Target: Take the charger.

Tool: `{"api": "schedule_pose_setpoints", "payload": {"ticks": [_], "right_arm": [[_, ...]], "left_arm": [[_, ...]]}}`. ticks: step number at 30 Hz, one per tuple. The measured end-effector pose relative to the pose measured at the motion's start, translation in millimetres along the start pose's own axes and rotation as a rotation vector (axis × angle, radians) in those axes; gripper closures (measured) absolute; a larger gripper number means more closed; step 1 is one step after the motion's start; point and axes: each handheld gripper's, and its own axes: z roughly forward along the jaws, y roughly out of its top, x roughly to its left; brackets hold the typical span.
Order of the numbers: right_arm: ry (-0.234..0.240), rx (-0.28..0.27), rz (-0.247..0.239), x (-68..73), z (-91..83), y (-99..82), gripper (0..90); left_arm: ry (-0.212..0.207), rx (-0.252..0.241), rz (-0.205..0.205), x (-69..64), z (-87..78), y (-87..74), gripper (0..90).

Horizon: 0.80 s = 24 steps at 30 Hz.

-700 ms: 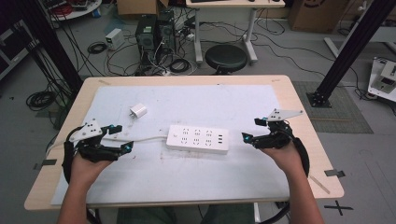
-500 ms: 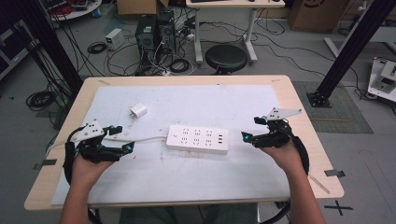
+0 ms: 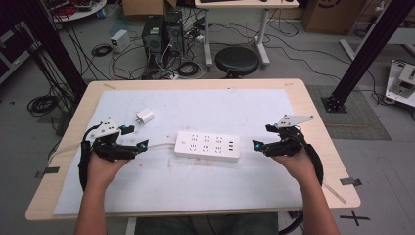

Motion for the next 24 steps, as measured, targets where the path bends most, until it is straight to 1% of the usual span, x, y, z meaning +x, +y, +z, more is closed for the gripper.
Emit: {"api": "schedule_pose_setpoints", "payload": {"ticks": [1,3,5,7,10,11,12,13,14,15,16,17,18,19,20,21,23,24], "right_arm": [[0.0,0.0,0.0,0.0,0.0,0.0,18.2],[-0.008,0.006,-0.016,4.6,2.1,0.8,18.2],[-0.011,0.011,-0.014,5.9,1.5,0.9,18.2],[-0.006,-0.002,-0.012,6.7,-0.9,0.9,18.2],[-0.001,-0.008,-0.015,6.4,-2.1,0.5,18.1],[-0.001,-0.001,-0.016,6.2,-3.3,0.2,18.1],[0.001,0.001,-0.02,5.3,-4.3,-0.6,18.2],[-0.002,0.0,-0.017,5.0,-5.1,-1.2,18.2],[-0.002,0.0,-0.017,5.0,-5.1,-1.2,18.2],[0.006,-0.003,-0.014,3.2,-6.1,-2.4,18.2],[0.006,-0.003,-0.014,3.2,-6.1,-2.4,18.2],[0.002,-0.003,-0.013,2.0,-6.8,-3.3,18.2],[0.001,-0.001,-0.009,1.6,-7.2,-3.7,18.2],[0.004,-0.003,-0.007,1.0,-7.3,-4.0,18.1],[0.004,-0.003,-0.007,1.0,-7.3,-4.0,18.1],[0.0,-0.005,-0.012,0.3,-6.8,-4.2,18.2],[0.001,-0.003,-0.007,0.2,-6.2,-4.2,18.2],[-0.004,-0.001,-0.005,0.1,-5.6,-4.1,18.1]], "left_arm": [[0.008,0.01,-0.004,2.9,1.1,1.3,19.0],[0.018,0.034,0.005,6.5,4.1,5.9,18.4],[0.023,0.038,0.023,8.7,6.6,12.6,18.4],[0.031,0.056,0.047,11.7,9.6,20.8,18.4],[0.045,0.107,0.087,17.5,17.8,35.8,18.4],[0.047,0.106,0.095,20.4,20.8,39.9,18.5],[0.052,0.131,0.094,28.5,27.7,47.2,18.4],[0.052,0.131,0.094,28.5,27.7,47.2,18.5],[0.054,0.139,0.092,32.7,31.1,50.3,18.5],[0.051,0.162,0.071,43.7,37.6,56.6,18.5],[0.051,0.162,0.071,43.7,37.6,56.6,18.5],[0.053,0.174,0.059,51.3,43.3,60.6,18.5],[0.048,0.175,0.05,55.7,46.9,62.3,18.5],[0.058,0.191,0.053,59.5,50.9,64.3,18.5],[0.058,0.191,0.053,59.5,50.9,64.3,18.5],[0.055,0.203,0.045,65.9,59.3,67.8,18.5],[0.06,0.212,0.038,72.4,67.0,70.5,18.5],[0.06,0.212,0.038,72.4,67.0,70.5,18.5]]}}
